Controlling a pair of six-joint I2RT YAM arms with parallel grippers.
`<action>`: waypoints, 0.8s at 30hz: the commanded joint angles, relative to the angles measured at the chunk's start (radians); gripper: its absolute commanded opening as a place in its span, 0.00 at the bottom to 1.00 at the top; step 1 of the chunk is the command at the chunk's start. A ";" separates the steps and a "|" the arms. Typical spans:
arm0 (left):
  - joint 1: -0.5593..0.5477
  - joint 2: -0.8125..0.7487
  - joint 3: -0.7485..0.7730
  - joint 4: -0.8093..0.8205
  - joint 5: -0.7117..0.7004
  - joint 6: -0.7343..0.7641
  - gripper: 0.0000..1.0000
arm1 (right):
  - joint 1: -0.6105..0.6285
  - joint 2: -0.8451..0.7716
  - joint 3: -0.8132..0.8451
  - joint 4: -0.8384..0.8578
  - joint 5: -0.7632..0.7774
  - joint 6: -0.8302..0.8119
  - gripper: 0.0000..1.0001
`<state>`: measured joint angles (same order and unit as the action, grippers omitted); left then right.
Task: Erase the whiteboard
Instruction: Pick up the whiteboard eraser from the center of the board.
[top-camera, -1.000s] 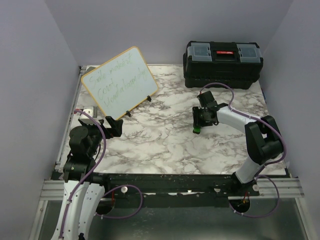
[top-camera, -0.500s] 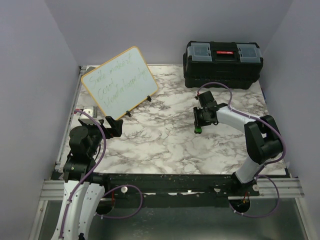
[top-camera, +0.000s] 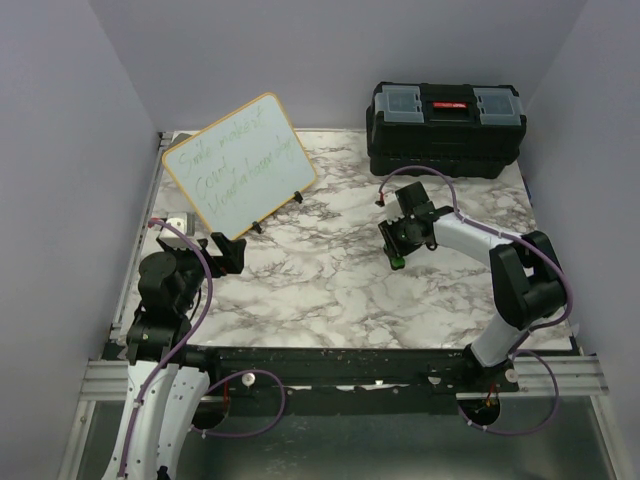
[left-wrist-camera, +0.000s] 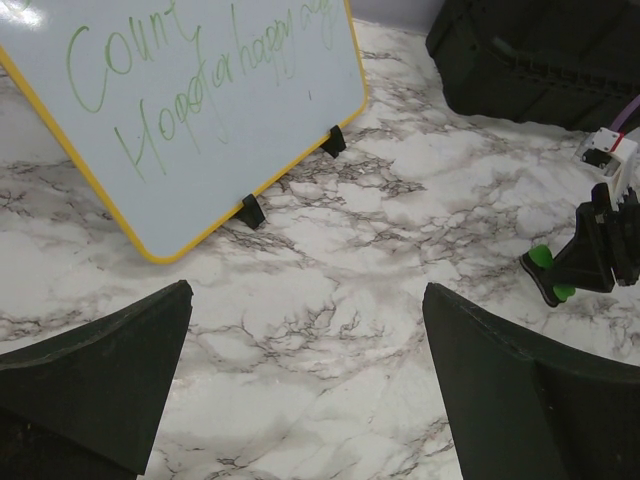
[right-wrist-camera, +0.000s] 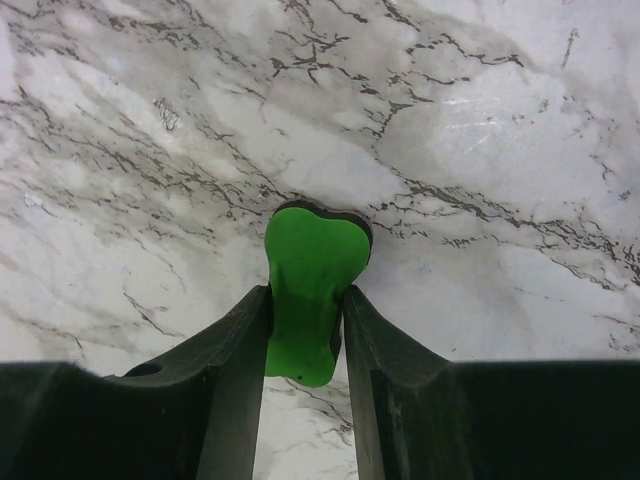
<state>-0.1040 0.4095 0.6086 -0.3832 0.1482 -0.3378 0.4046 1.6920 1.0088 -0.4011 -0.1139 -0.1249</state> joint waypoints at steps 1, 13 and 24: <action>0.007 -0.008 -0.004 0.020 0.014 0.014 0.99 | 0.003 -0.004 0.011 -0.040 -0.051 -0.069 0.39; 0.007 -0.008 -0.003 0.021 0.014 0.014 0.99 | 0.003 0.005 0.013 -0.036 -0.043 -0.032 0.50; 0.007 -0.006 -0.004 0.021 0.015 0.014 0.99 | 0.005 0.044 0.023 -0.008 -0.013 -0.015 0.38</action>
<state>-0.1040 0.4095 0.6086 -0.3832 0.1497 -0.3363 0.4046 1.7042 1.0092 -0.4168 -0.1471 -0.1482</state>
